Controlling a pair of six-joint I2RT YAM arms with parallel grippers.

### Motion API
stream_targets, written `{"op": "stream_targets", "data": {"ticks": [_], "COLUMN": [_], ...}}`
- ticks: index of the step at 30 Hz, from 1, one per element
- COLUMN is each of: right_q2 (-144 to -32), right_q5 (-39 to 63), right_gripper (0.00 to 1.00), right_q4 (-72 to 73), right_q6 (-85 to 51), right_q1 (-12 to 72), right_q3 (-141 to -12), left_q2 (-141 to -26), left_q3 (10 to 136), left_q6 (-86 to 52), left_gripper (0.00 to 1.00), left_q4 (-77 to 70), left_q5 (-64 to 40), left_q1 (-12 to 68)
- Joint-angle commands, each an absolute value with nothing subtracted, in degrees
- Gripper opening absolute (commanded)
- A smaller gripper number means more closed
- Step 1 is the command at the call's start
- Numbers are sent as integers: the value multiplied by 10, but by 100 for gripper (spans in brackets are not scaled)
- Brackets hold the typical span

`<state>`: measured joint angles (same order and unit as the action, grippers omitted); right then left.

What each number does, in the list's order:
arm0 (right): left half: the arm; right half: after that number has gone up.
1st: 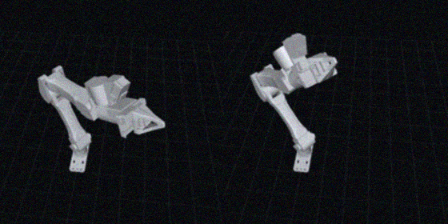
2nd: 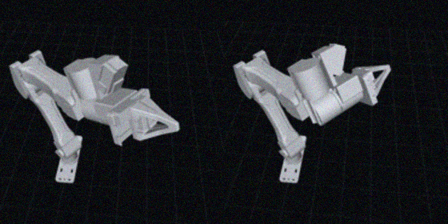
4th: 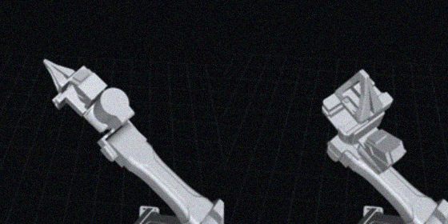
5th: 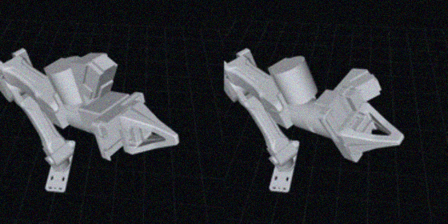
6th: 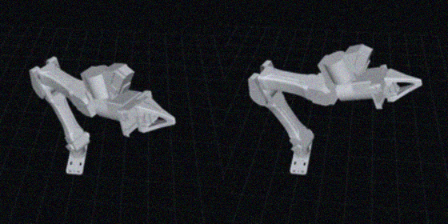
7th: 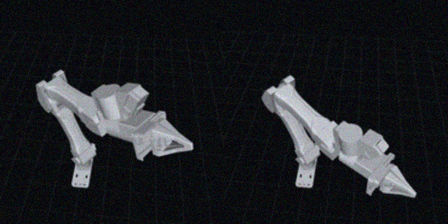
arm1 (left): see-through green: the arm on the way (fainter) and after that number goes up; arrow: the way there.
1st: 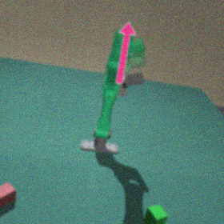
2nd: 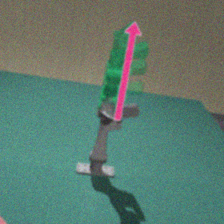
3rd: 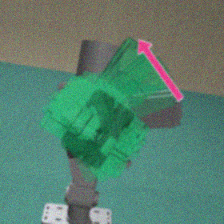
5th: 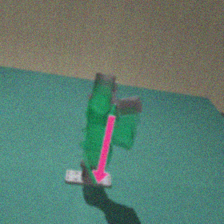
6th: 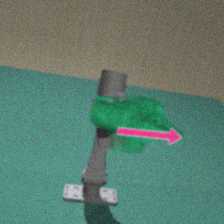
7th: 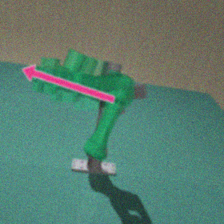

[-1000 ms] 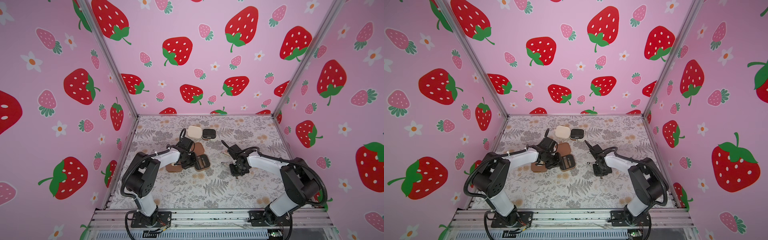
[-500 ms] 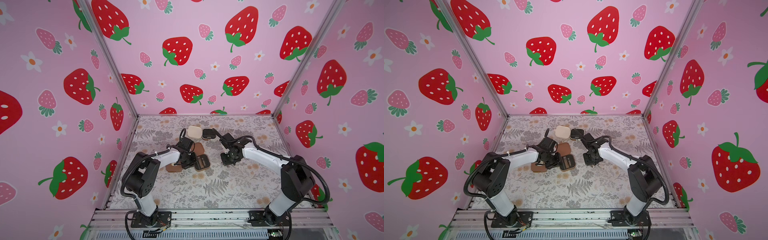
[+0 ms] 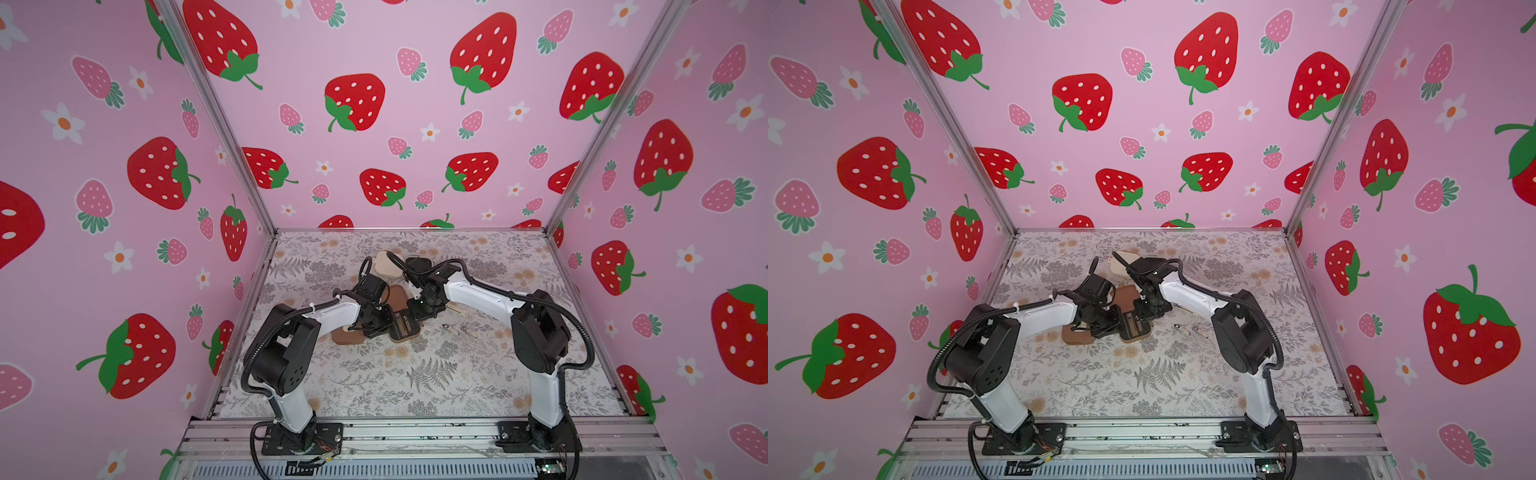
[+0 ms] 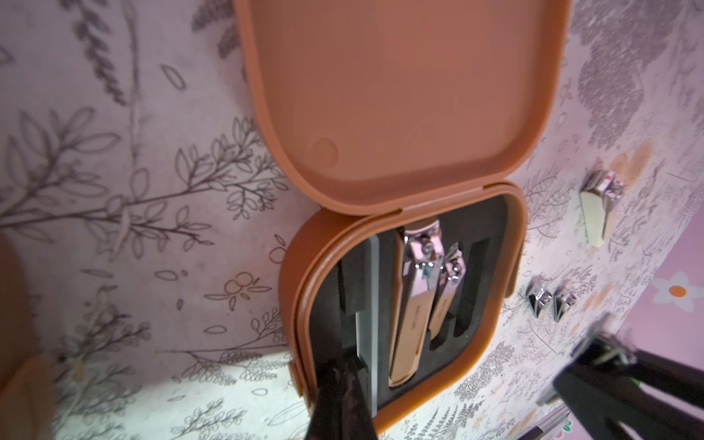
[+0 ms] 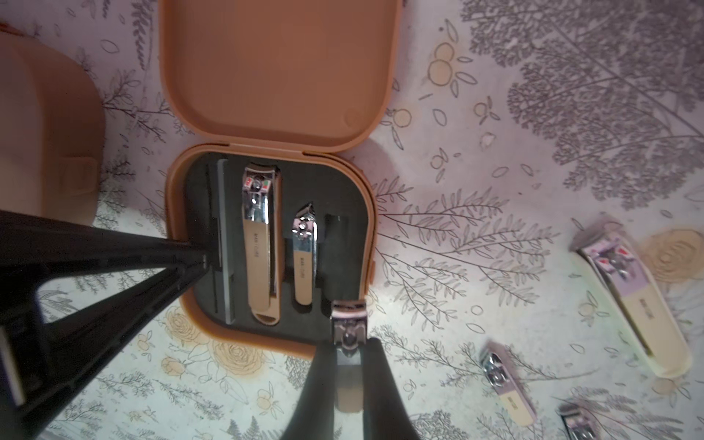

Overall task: Organize nail clipper sets
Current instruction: Place the nail clipper in the storage box.

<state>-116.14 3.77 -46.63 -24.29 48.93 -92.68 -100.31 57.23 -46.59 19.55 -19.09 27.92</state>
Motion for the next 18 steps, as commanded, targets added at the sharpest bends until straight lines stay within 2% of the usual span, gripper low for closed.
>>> {"op": "stream_targets", "data": {"ticks": [1, 18], "right_q2": [-1181, -1243], "right_q5": [53, 45], "right_gripper": [12, 12], "right_q4": [-488, -473], "right_q6": [-246, -267], "right_q1": [495, 498], "right_q3": [-951, -976], "left_q2": [-993, -986], "left_q3": [566, 562], "left_q6": [-469, -468], "left_gripper": [0, 0], "left_q4": [221, 224], "left_q5": [-185, -184], "left_q1": [281, 281]}}
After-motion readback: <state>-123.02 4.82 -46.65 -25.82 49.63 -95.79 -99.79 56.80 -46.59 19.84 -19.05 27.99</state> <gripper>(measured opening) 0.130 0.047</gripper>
